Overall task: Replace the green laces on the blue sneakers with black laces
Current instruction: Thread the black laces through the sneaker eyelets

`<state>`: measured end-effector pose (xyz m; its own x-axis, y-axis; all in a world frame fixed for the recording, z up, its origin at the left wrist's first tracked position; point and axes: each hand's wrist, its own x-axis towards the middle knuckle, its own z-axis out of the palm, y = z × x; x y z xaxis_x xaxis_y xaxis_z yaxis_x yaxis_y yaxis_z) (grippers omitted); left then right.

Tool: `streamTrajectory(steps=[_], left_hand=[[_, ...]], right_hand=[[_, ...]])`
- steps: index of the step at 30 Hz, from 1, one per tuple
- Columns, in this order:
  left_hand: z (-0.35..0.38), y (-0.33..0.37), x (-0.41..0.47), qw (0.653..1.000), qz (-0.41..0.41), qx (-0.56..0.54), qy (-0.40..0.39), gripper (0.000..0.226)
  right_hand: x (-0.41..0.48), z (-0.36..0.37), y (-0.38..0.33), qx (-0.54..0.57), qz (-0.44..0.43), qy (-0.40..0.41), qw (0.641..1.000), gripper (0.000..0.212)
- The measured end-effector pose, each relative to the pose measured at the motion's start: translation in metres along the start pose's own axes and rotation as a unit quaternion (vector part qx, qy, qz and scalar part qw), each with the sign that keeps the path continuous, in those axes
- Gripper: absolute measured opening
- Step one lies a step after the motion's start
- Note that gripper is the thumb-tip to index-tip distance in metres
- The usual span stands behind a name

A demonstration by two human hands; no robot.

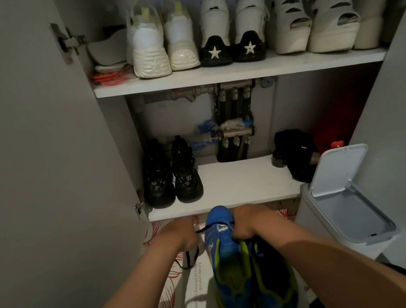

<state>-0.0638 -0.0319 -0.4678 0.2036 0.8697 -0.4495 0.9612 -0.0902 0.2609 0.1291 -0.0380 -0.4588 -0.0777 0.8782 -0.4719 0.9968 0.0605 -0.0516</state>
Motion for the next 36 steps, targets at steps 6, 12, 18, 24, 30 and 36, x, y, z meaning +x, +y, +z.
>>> streamTrajectory(steps=[6, 12, 18, 24, 30, 36], left_hand=[[-0.027, -0.008, -0.009, 0.973, 0.054, -0.204, 0.096, 0.034], [-0.046, 0.008, -0.026, 0.768, 0.186, -0.608, 0.078, 0.033], [-0.055, 0.006, -0.022, 0.623, 0.169, -0.75, 0.146, 0.032], [-0.052, -0.02, -0.012, 0.833, 0.119, -0.436, 0.32, 0.045], [-0.04, -0.027, -0.008, 0.969, 0.116, -0.139, 0.166, 0.037], [-0.032, -0.017, -0.005, 0.987, 0.129, -0.059, 0.074, 0.013]], right_hand=[[-0.002, -0.014, -0.008, 0.016, -0.034, 0.08, 0.996, 0.056], [-0.015, -0.032, -0.046, 0.465, -0.183, 0.062, 0.864, 0.049], [-0.022, -0.035, -0.05, 0.637, -0.202, -0.079, 0.74, 0.022], [-0.007, -0.038, -0.013, 0.375, -0.042, 0.081, 0.922, 0.019], [-0.005, -0.038, 0.022, 0.14, 0.094, 0.147, 0.975, 0.028], [-0.009, -0.044, 0.025, 0.067, 0.112, 0.132, 0.983, 0.024]])
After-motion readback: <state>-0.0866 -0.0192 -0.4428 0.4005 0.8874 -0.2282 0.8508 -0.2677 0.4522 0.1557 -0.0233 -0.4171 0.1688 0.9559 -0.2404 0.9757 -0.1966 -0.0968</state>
